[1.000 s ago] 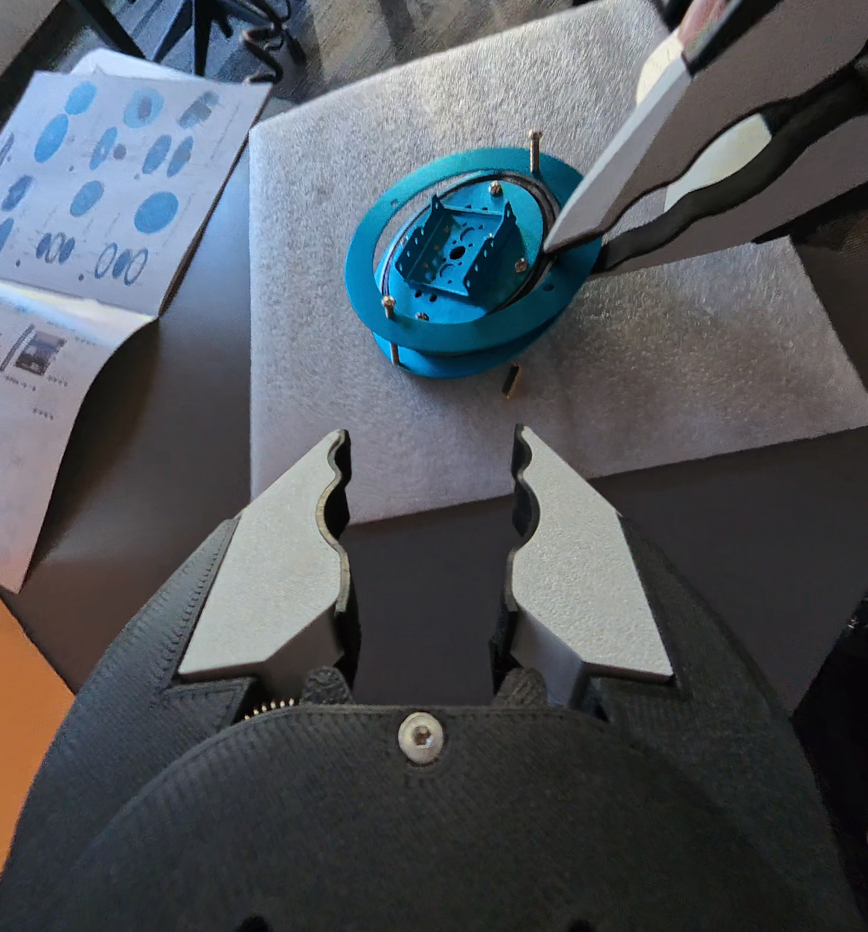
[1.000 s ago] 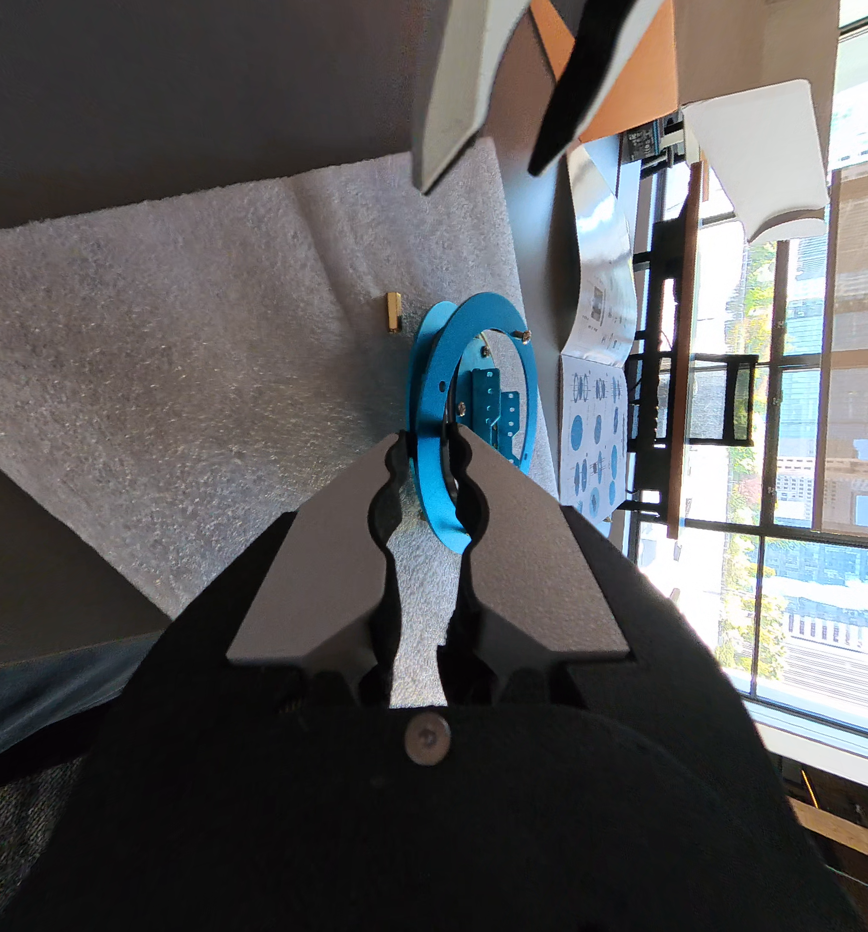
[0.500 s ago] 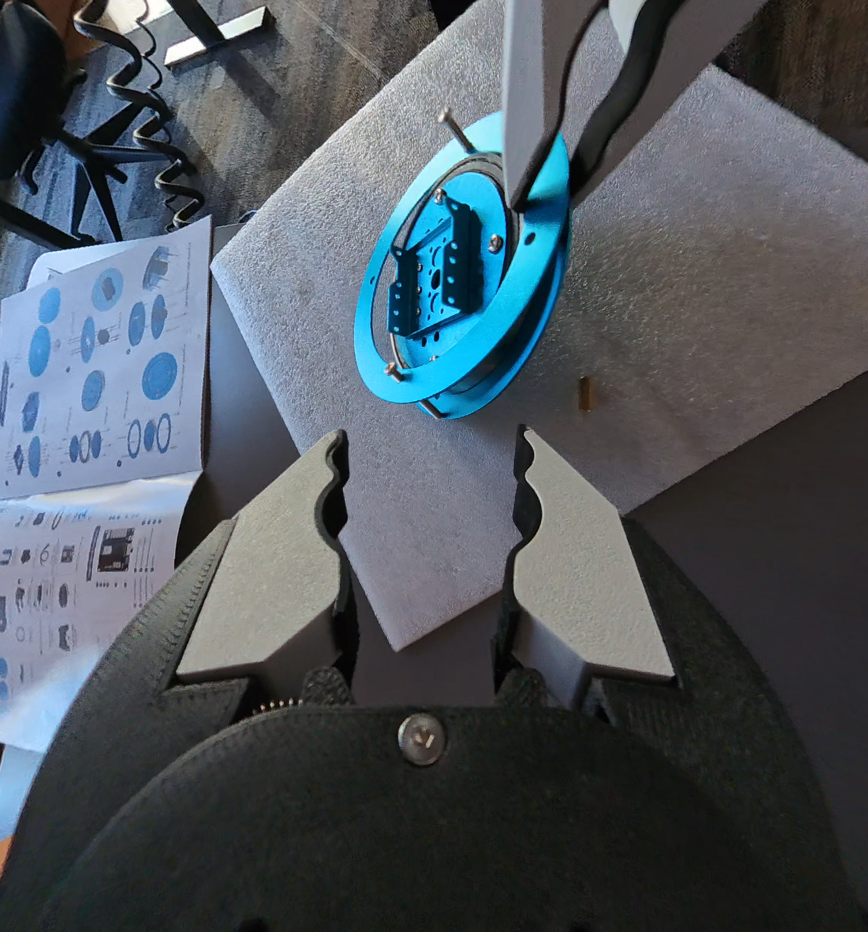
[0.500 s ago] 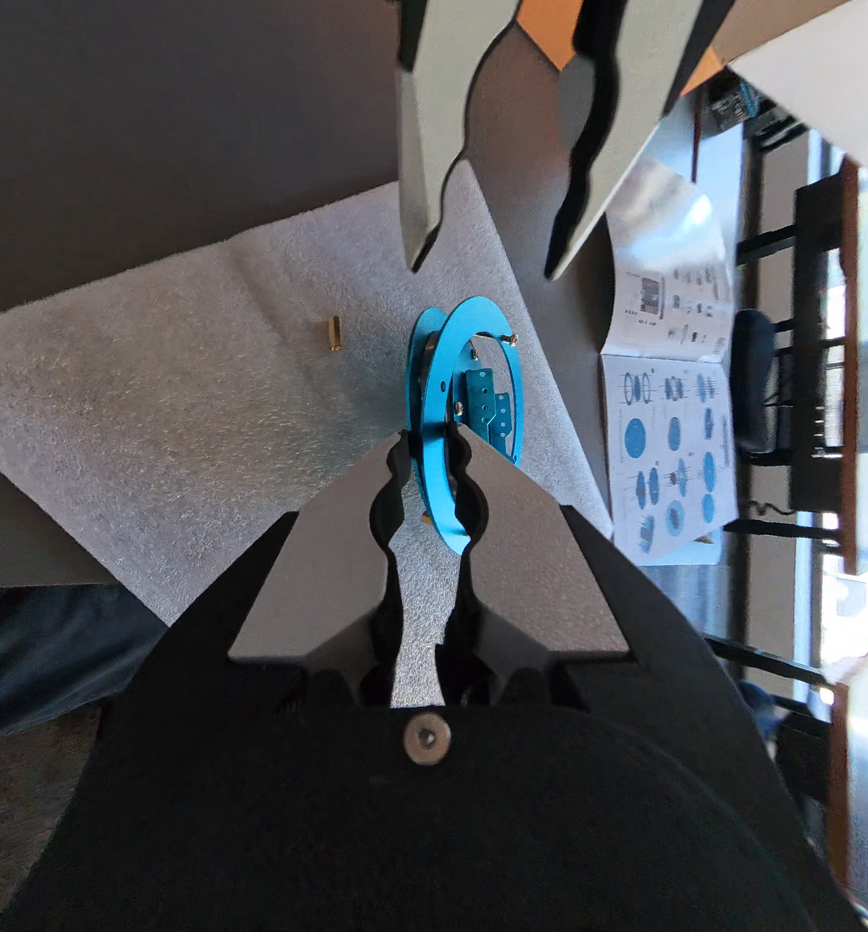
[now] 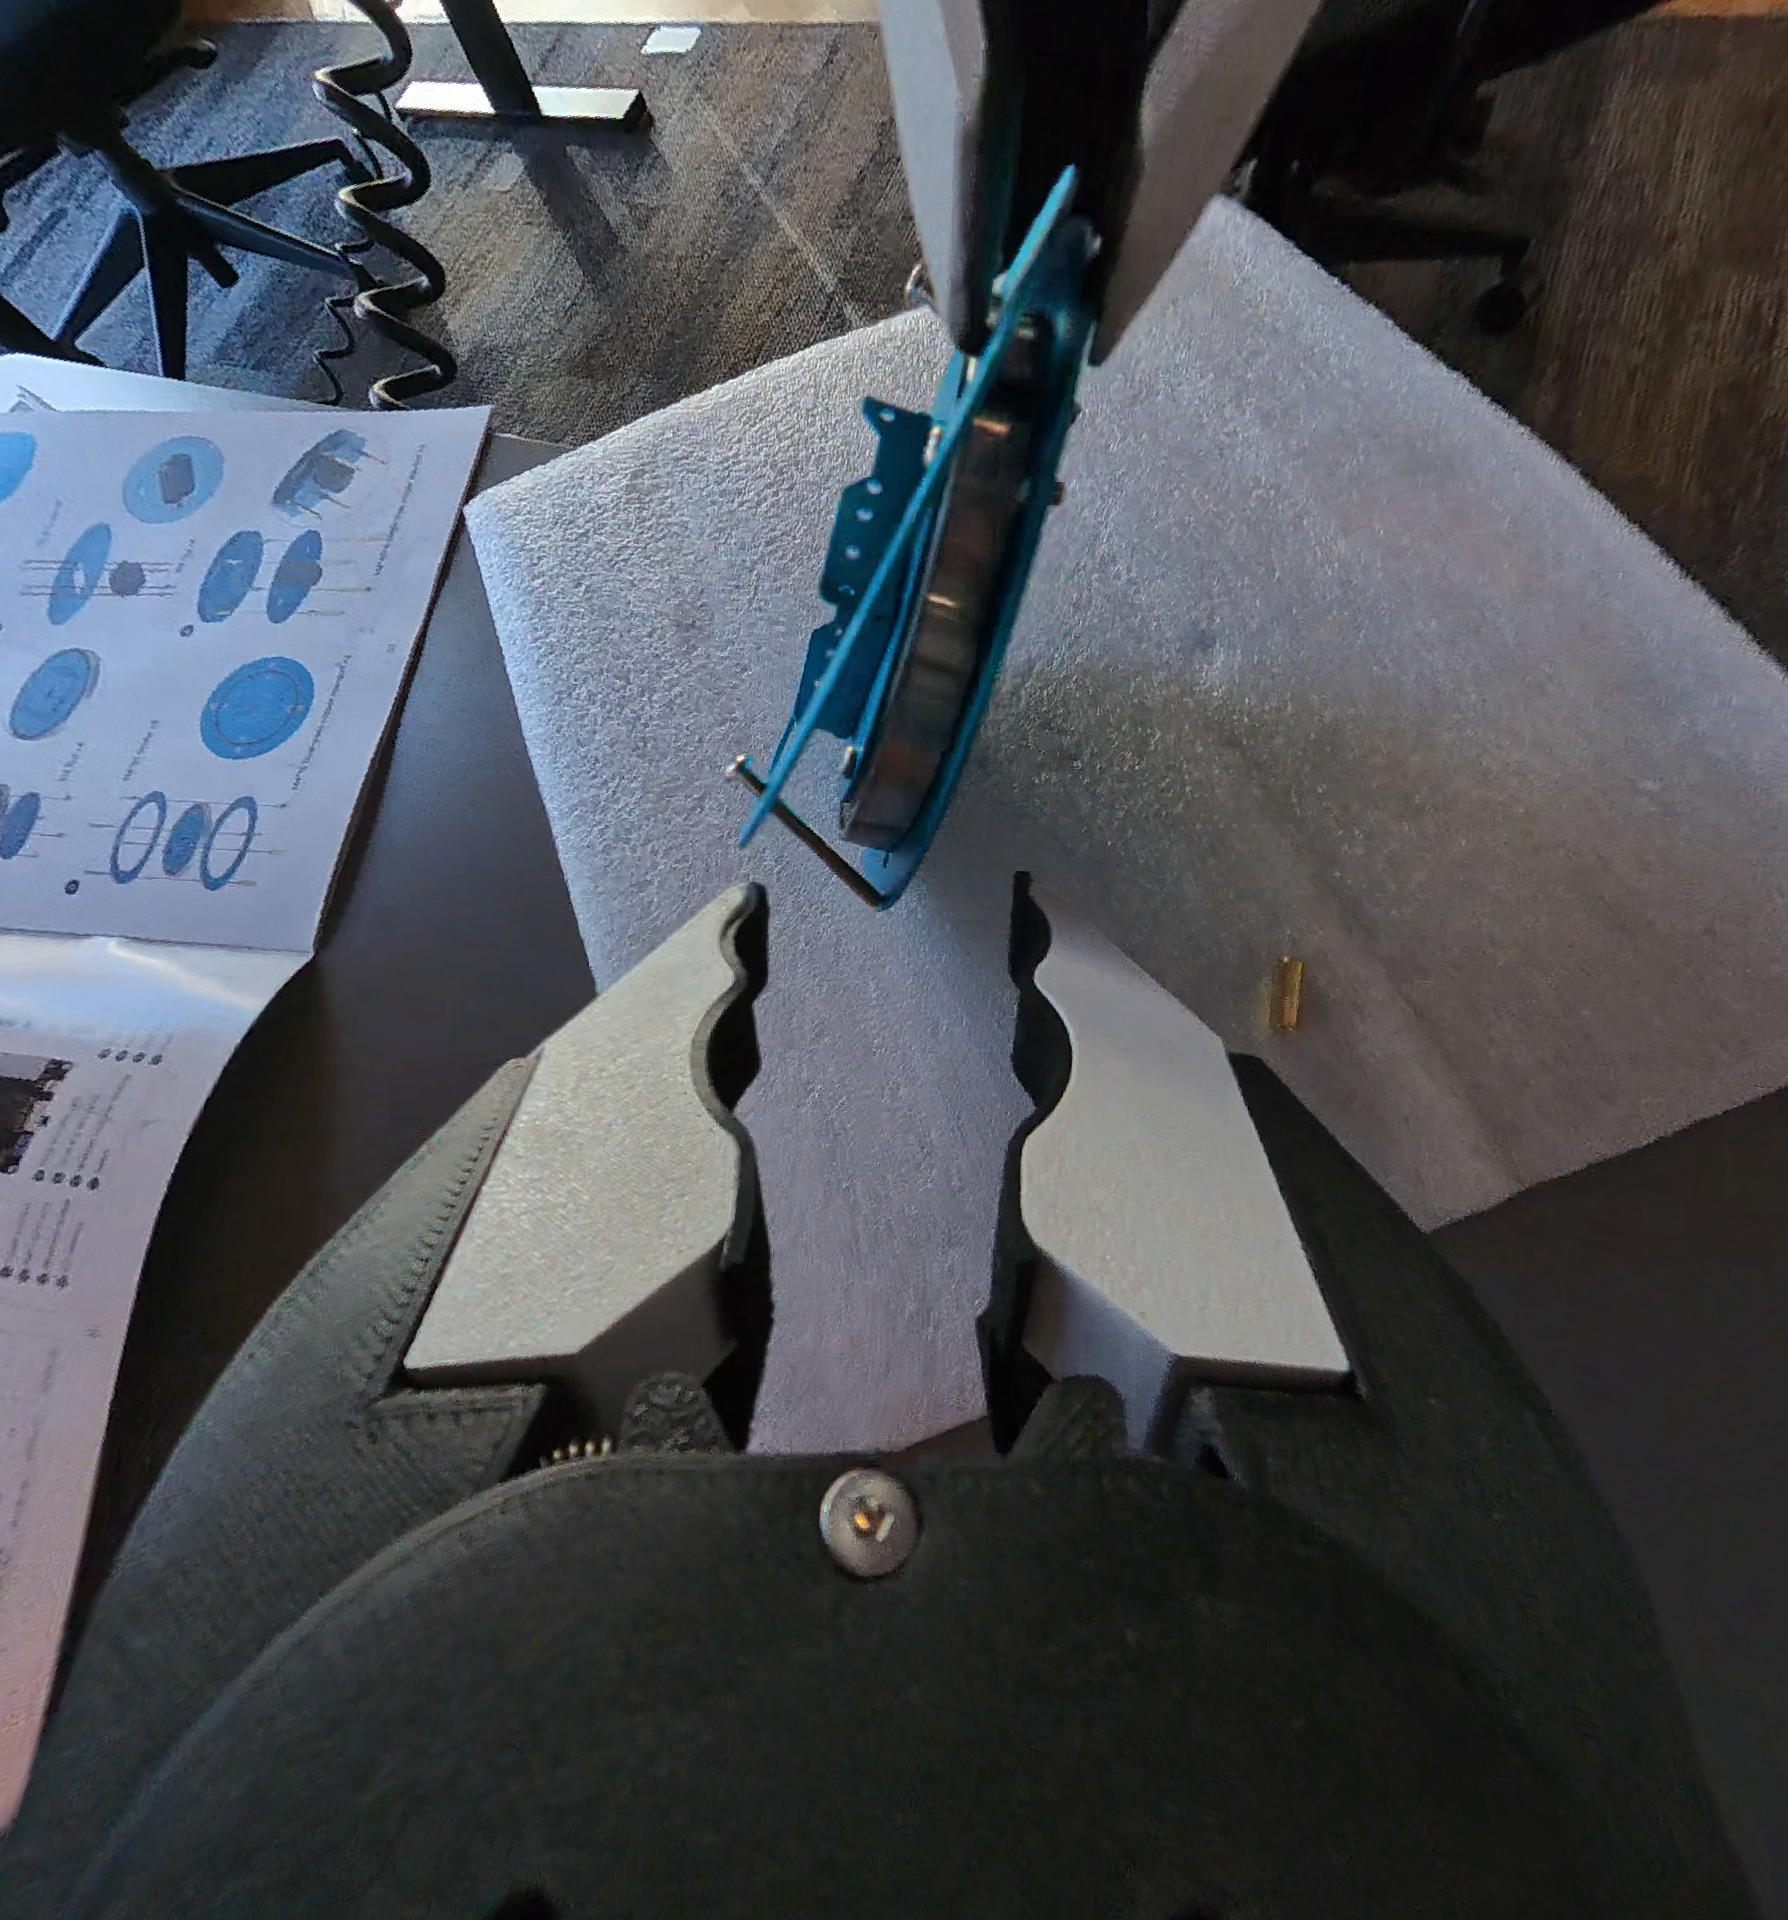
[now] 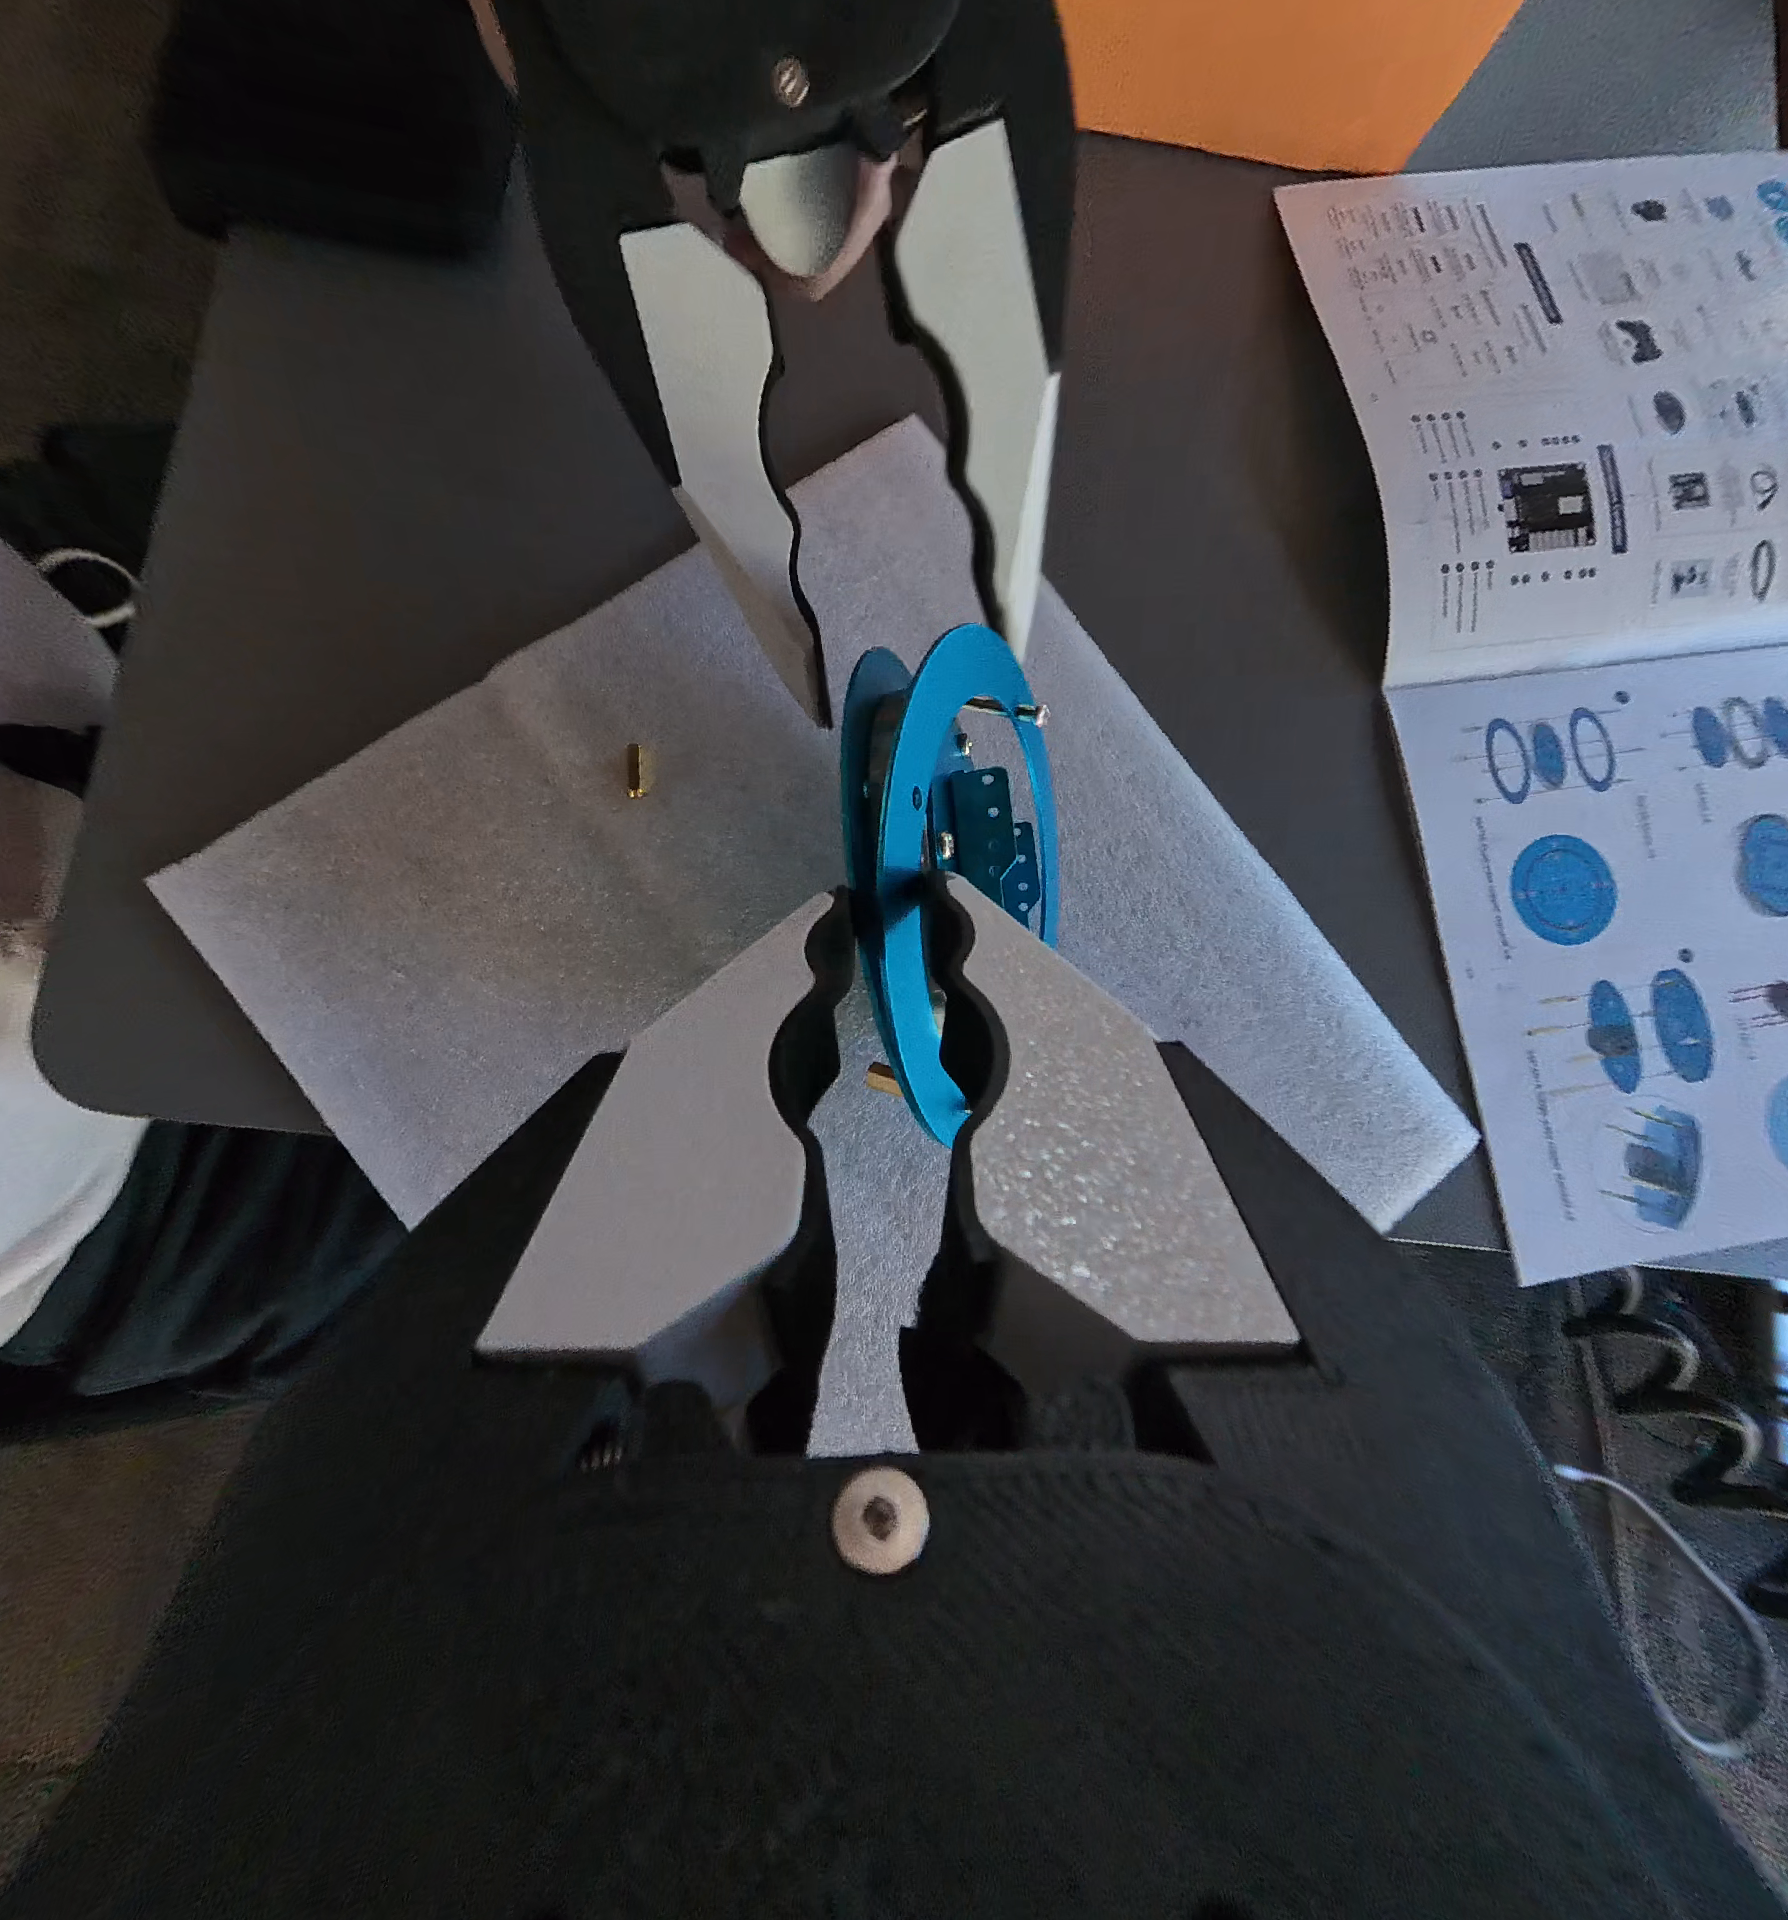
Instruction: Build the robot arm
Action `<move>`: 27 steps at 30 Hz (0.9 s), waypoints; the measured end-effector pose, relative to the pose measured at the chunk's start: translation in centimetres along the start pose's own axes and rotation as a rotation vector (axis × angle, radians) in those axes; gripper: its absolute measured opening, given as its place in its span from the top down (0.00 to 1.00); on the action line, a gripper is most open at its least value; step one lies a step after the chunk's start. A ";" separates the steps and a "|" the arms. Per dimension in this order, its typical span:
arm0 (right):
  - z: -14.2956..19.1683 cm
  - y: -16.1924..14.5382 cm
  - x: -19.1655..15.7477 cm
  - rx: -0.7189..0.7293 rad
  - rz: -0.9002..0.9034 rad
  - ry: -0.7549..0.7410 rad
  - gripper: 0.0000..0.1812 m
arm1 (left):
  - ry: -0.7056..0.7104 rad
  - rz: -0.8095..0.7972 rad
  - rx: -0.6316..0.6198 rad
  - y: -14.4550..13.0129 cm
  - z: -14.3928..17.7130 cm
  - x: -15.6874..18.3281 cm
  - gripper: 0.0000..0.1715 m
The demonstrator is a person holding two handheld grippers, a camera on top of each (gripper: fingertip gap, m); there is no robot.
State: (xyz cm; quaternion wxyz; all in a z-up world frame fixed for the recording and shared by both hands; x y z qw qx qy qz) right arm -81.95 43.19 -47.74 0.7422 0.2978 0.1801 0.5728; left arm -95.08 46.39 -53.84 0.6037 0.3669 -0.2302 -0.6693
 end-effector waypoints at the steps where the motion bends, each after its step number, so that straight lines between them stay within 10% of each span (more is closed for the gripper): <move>1: 0.2 -0.2 0.5 0.014 -0.021 0.024 0.94 | -0.002 0.017 0.009 0.1 -0.2 0.0 0.75; 13: 1.5 -2.3 4.8 0.164 -0.157 0.151 0.98 | -0.041 0.271 0.132 0.2 -3.6 -1.8 0.91; 27: 1.8 -3.6 5.0 0.245 -0.149 0.185 0.97 | -0.022 0.196 0.184 0.4 -4.2 -1.8 0.94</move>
Point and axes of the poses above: each gripper's, where its closed fingertips meet, z back along the fingers, y out of its top, x = y × z across the jaws, the point moved 6 cm from there along z, back along the fingers, and after that the axes turned 3 degrees about -z, right-handed, at the moved point
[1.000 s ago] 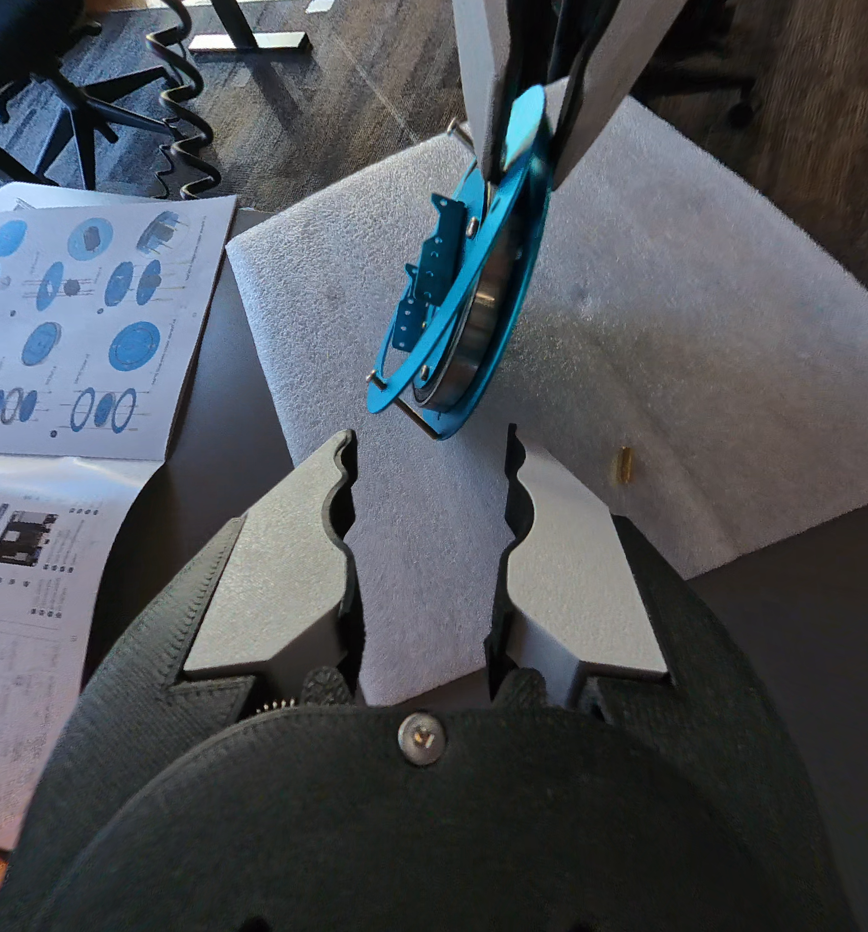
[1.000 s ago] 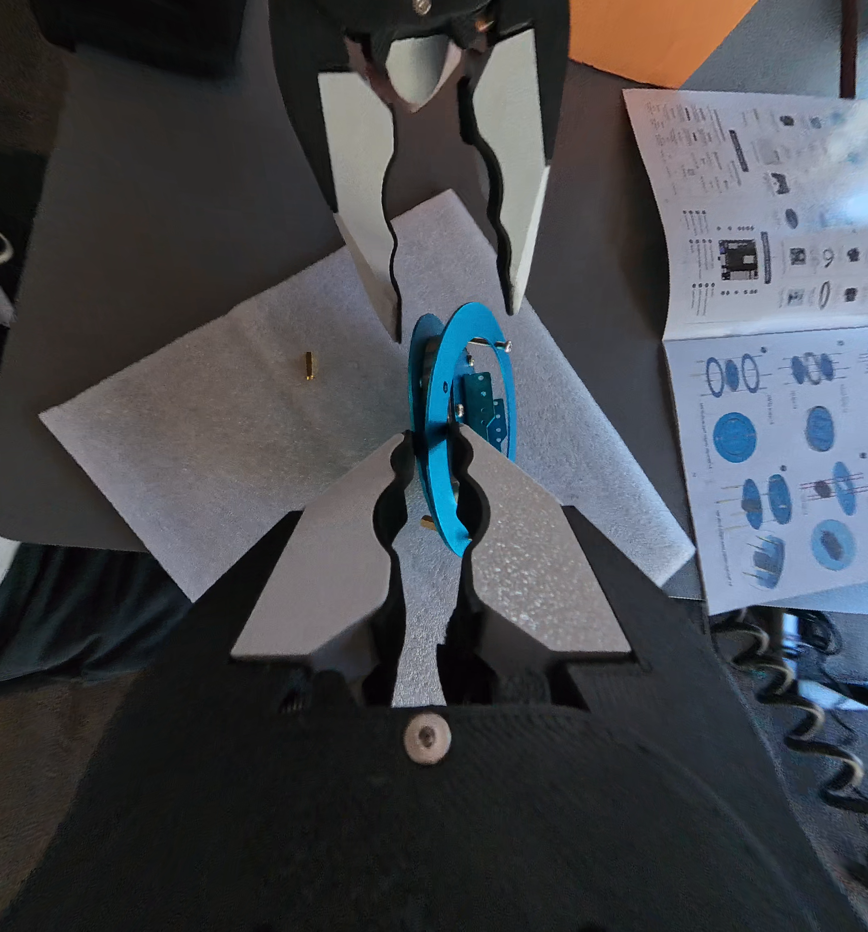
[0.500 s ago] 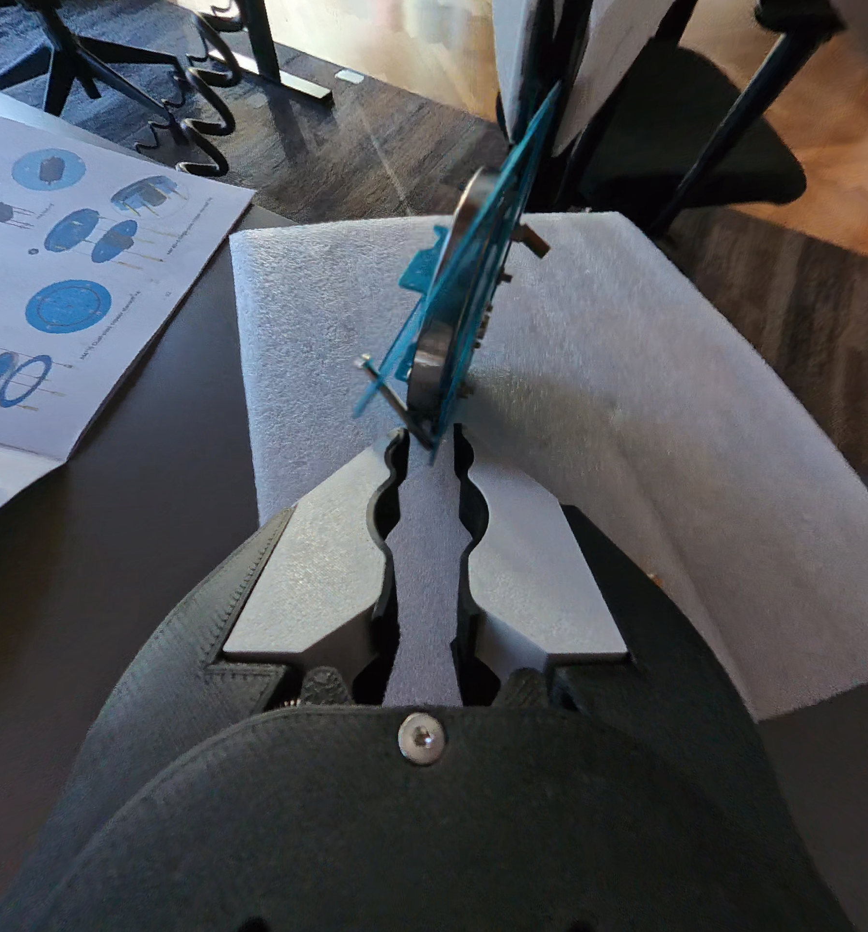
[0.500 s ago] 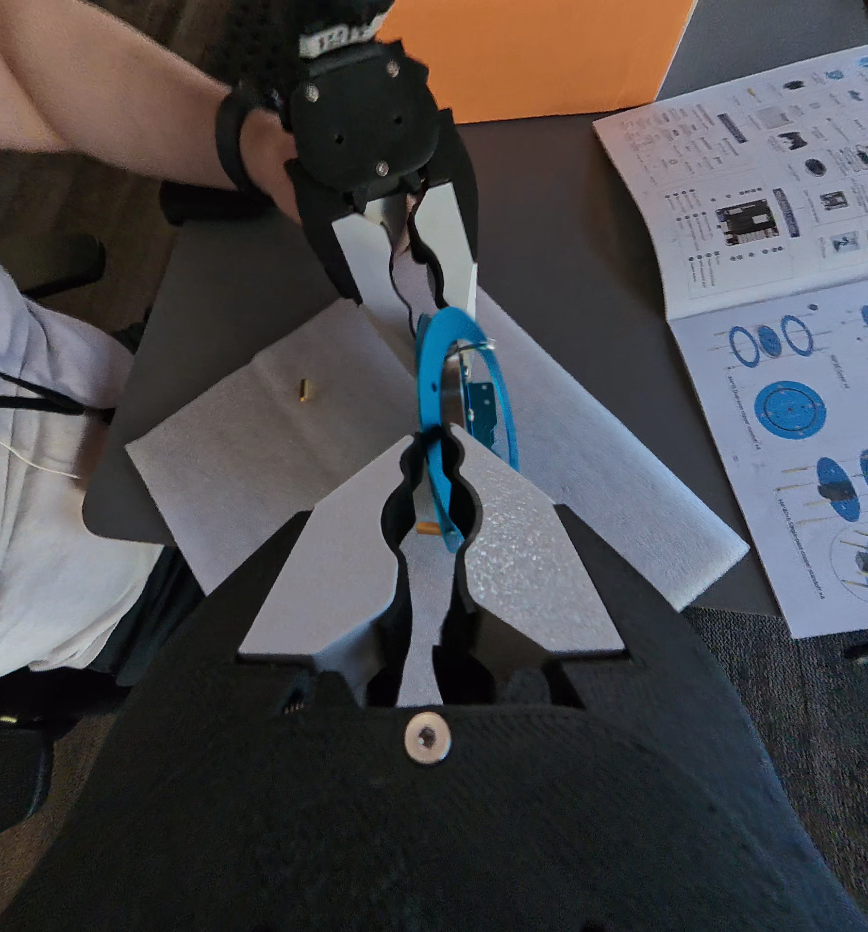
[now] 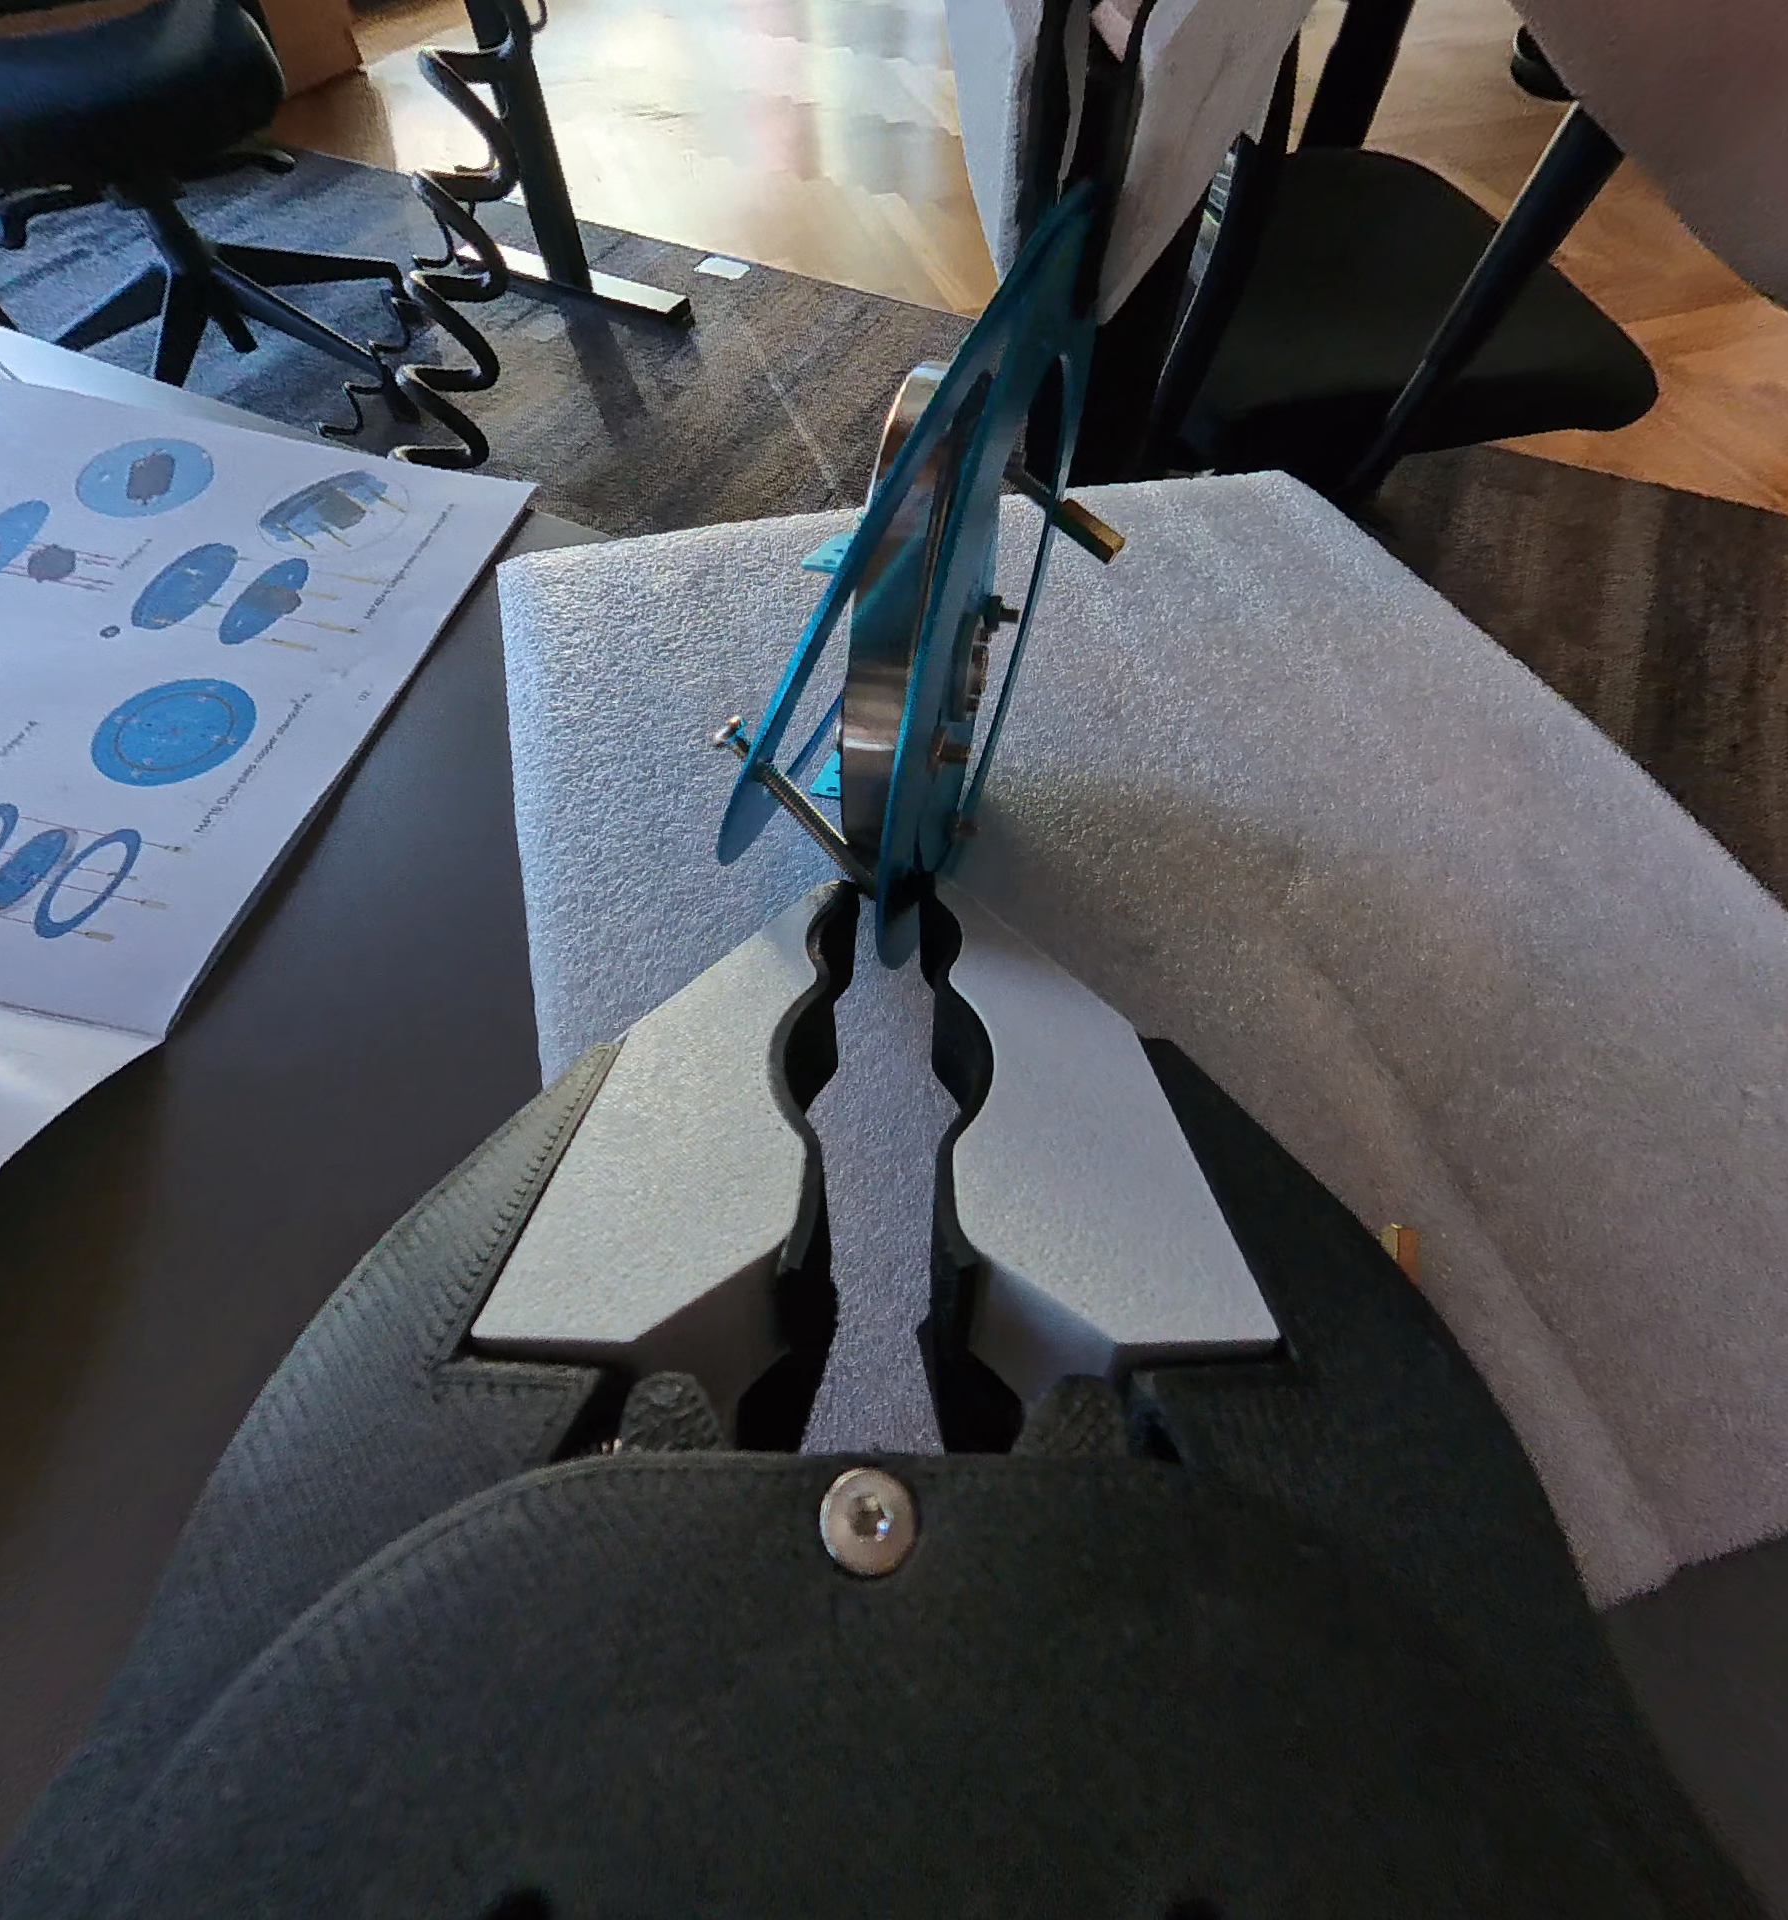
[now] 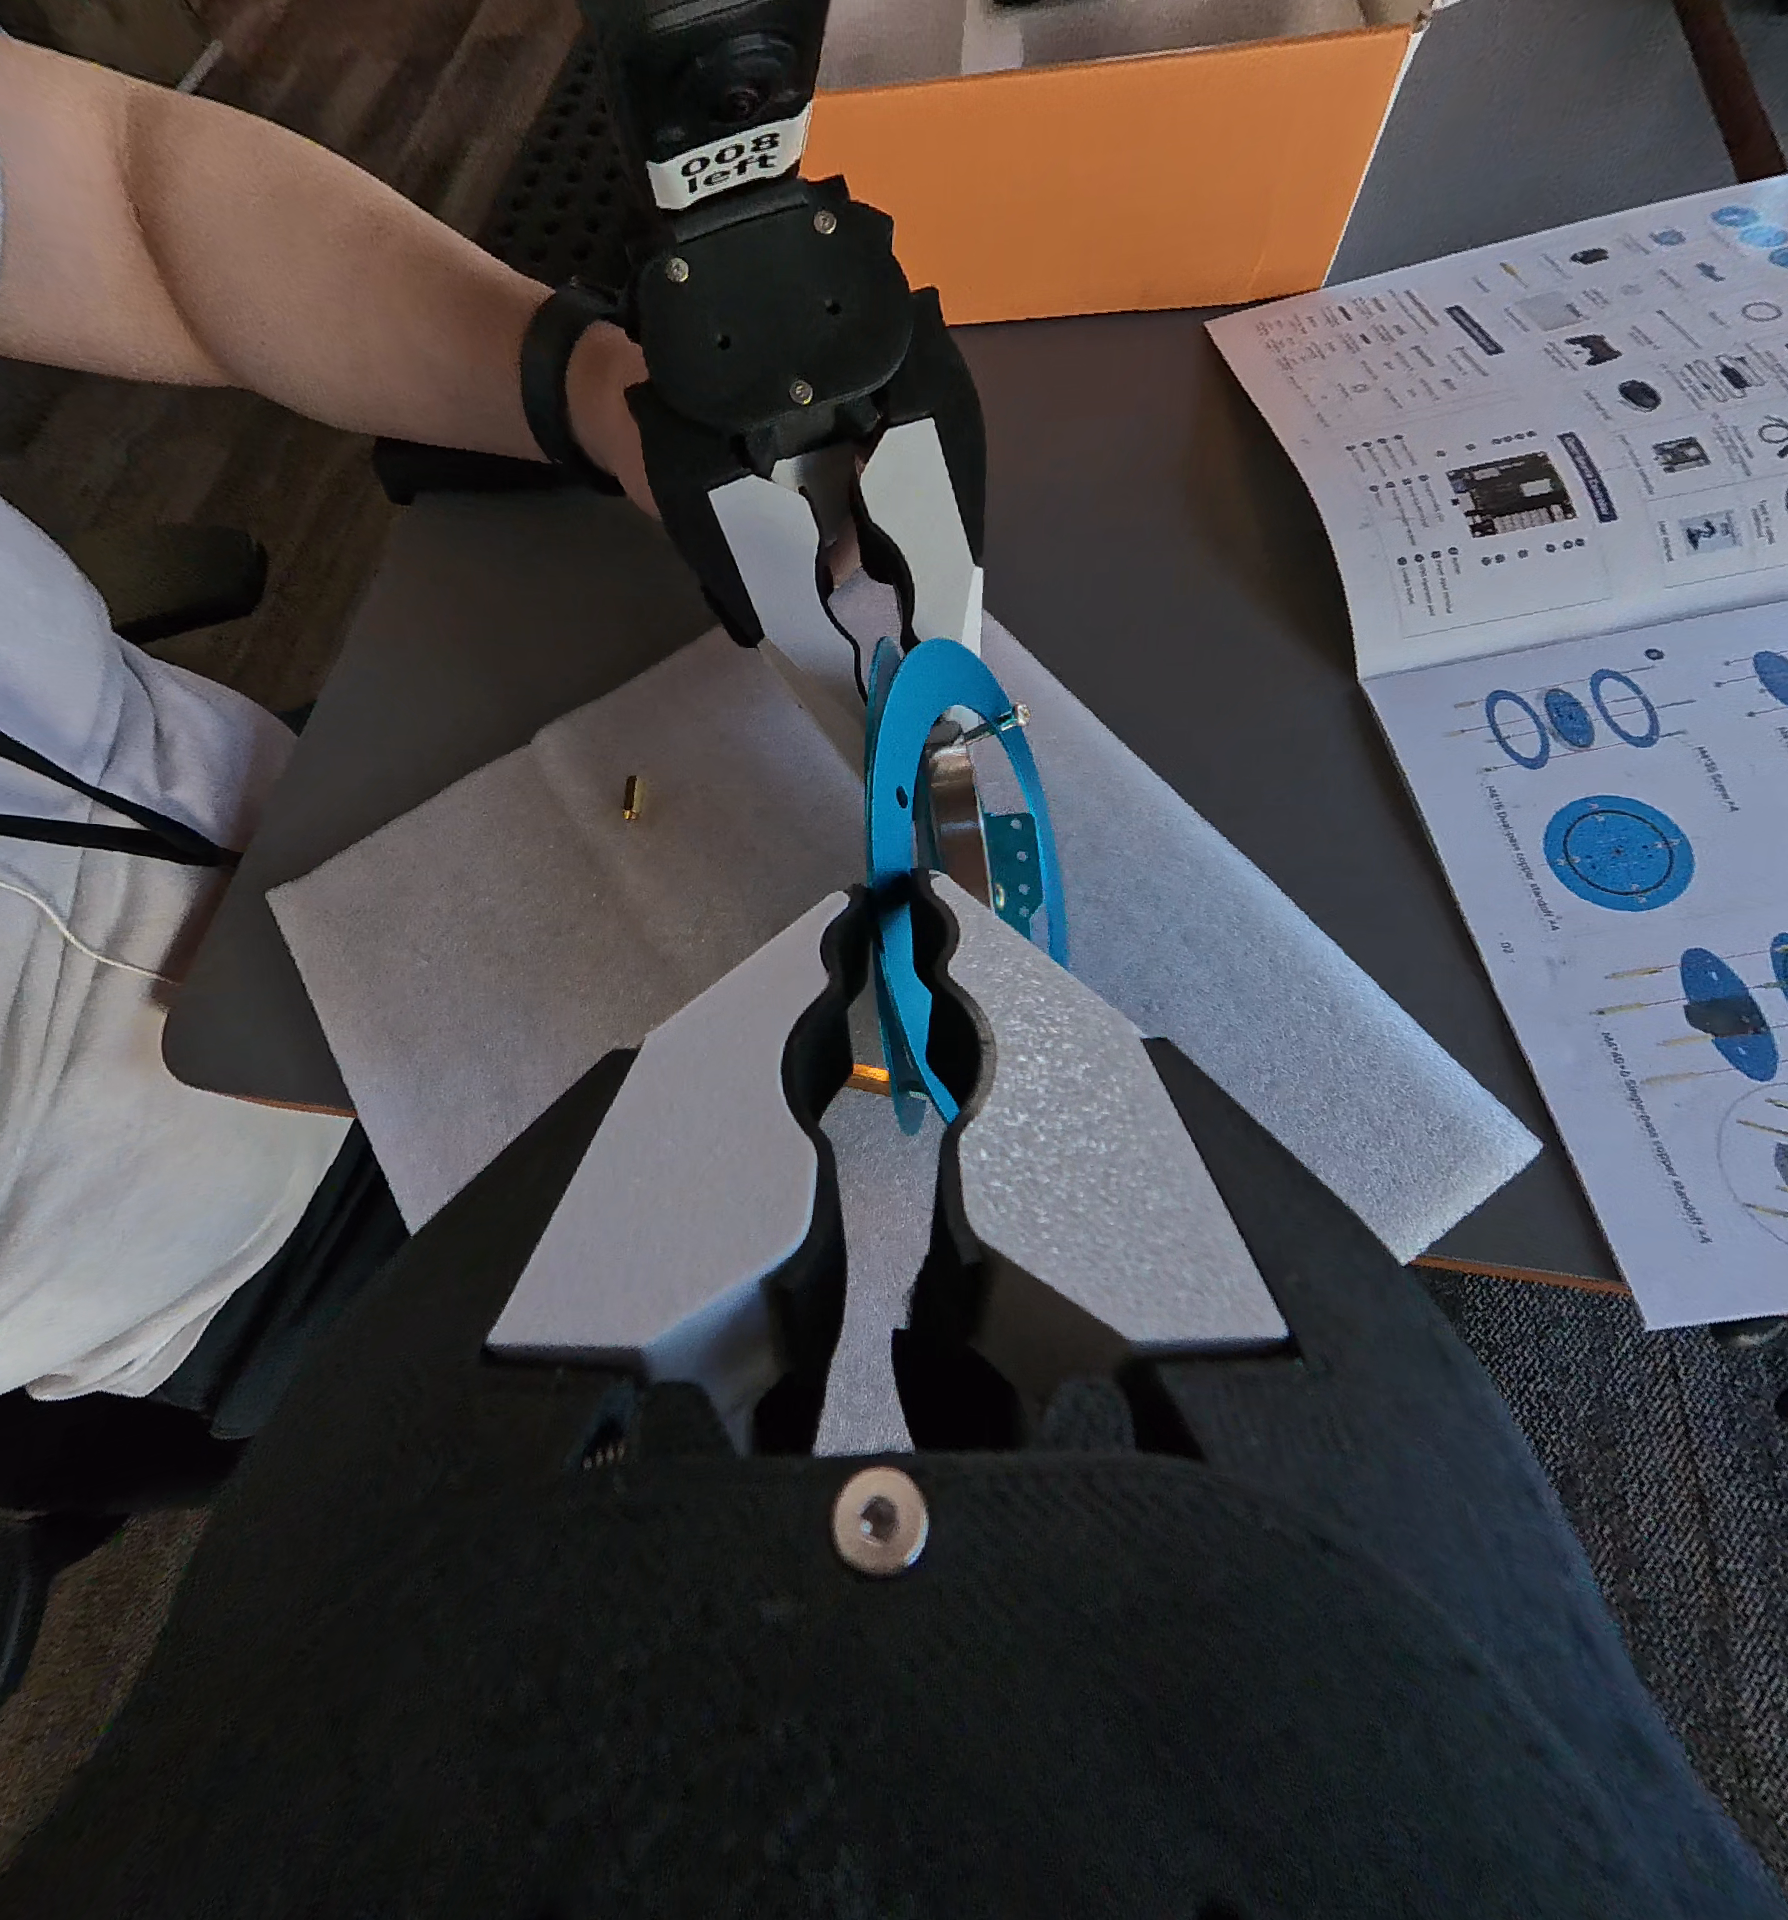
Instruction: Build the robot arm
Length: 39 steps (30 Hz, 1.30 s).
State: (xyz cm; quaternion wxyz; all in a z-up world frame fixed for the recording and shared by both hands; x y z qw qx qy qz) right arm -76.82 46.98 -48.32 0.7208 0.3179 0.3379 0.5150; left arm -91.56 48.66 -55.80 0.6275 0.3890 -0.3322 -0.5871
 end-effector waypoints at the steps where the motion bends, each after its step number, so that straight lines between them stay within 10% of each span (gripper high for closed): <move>1: 0.0 0.0 -0.2 0.000 0.010 0.003 0.97 | 0.001 -0.009 0.001 0.0 0.0 0.1 0.94; 23: -0.7 -2.0 -4.9 0.016 0.304 -0.171 0.96 | 0.060 -0.216 -0.025 -0.4 0.3 2.6 0.97; 39: -1.0 -3.2 -6.0 0.032 0.324 -0.173 0.96 | -0.359 0.122 0.018 0.7 3.0 2.8 0.86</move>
Point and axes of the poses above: each gripper's, where its closed fingertips meet, z back along the fingers, y out of its top, x = y × z across the jaws, the point moved 6 cm from there along z, back along the fingers, and after that the axes turned 3 degrees about -z, right-handed, at the moved point
